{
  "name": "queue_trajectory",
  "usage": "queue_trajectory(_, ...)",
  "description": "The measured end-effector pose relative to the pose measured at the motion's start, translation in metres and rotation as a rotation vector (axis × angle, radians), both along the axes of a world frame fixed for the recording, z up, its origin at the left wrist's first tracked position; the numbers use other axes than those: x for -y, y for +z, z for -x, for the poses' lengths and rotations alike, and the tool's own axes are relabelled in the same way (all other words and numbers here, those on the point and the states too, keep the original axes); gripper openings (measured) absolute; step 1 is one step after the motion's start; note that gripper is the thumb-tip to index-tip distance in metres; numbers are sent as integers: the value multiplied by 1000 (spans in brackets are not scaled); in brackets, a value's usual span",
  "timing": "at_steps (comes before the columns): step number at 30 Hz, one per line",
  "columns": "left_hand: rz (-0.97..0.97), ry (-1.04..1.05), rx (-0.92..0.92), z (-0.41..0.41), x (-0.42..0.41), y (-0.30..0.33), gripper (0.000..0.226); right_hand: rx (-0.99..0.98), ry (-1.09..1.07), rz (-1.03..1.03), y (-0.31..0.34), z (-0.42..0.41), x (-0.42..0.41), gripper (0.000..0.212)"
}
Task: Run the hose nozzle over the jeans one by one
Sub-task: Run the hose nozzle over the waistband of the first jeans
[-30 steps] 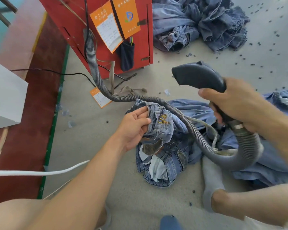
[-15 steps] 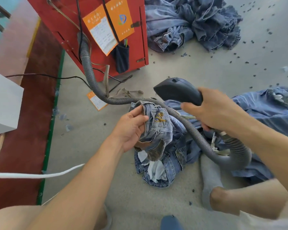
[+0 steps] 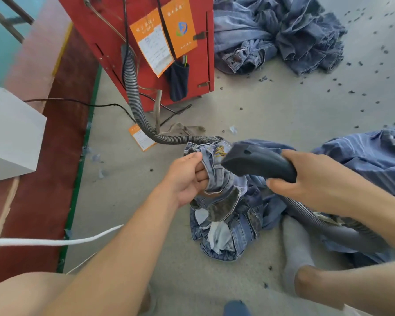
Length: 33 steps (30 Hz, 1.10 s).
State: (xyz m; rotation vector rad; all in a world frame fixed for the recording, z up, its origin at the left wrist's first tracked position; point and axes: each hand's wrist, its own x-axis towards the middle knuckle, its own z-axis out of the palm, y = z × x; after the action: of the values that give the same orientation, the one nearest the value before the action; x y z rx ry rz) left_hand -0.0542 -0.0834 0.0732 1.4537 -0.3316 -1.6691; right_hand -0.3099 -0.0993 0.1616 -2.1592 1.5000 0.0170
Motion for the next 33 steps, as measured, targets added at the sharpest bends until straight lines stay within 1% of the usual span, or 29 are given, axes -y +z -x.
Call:
queue_trajectory(2, 11, 29, -50, 2, 3, 3, 29, -54, 39, -1, -1, 1, -2, 27)
queue_trajectory(4, 32, 29, -76, 3, 3, 3, 25, -56, 44, 7, -5, -9, 0, 23)
queue_trajectory(6, 28, 20, -81, 6, 3, 2, 30, 23, -12, 18, -9, -22, 7, 21)
queue_trajectory(9, 11, 17, -136, 11, 0, 3, 37, 105, -146, 20, -7, -26, 20, 24)
queue_trajectory(10, 12, 17, -151, 11, -1, 5, 37, 103, -144, 5, -3, -20, 22, 23)
queue_trajectory(12, 32, 18, -174, 9, 0, 9, 39, 72, -59, -44, 5, -5, 19, 20)
queue_trajectory(14, 59, -2, -200, 7, -1, 14, 45, 28, 33, -90, 8, -2, 12, 19)
queue_trajectory(16, 71, -30, -201, 5, -3, 15, 54, 21, 63, -74, 0, -12, 11, 18)
queue_trajectory(18, 67, -67, -204, 6, -6, 14, 65, 44, 11, -15, -7, -26, 15, 20)
queue_trajectory(21, 76, -161, -236, 8, -10, 17, 80, 67, -97, 58, 0, -27, 24, 19)
queue_trajectory(23, 98, -159, -288, 8, -10, 18, 85, 64, -54, 29, 9, -14, 22, 19)
queue_trajectory(25, 116, -138, -340, 4, -9, 17, 89, 4, 32, -14, 15, -9, 14, 19)
queue_trajectory(27, 137, -130, -381, -1, -10, 14, 90, -47, 88, -24, 10, -19, 9, 20)
queue_trajectory(28, 148, -131, -395, -2, -10, 13, 89, -41, 90, -17, 6, -27, 10, 20)
queue_trajectory(31, 135, -137, -403, -4, -11, 8, 82, 12, 15, 14, -1, -41, 18, 23)
queue_trajectory(33, 125, -156, -391, -2, -12, 11, 70, 17, -57, 66, 2, -36, 22, 24)
